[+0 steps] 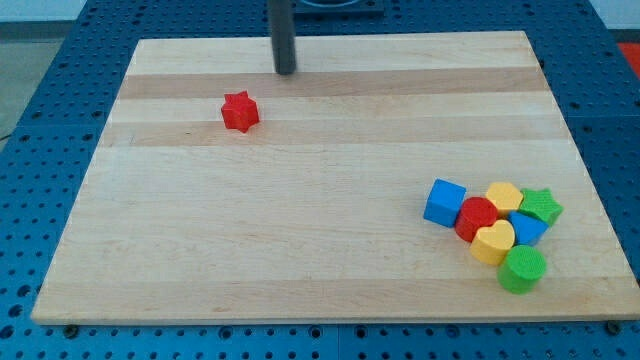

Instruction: Move the red star towards the center

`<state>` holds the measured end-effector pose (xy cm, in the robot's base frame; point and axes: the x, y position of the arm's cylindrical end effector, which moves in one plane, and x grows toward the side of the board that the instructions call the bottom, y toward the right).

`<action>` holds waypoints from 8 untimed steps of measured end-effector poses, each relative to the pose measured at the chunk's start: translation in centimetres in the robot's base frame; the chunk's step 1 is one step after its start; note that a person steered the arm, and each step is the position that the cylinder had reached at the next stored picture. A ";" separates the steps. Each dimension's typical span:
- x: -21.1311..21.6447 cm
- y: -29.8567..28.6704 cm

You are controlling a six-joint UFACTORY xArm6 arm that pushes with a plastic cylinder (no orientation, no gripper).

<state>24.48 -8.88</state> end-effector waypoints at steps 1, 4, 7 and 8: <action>2.2 -9.2; 5.0 -9.4; 13.5 -2.2; 17.1 4.1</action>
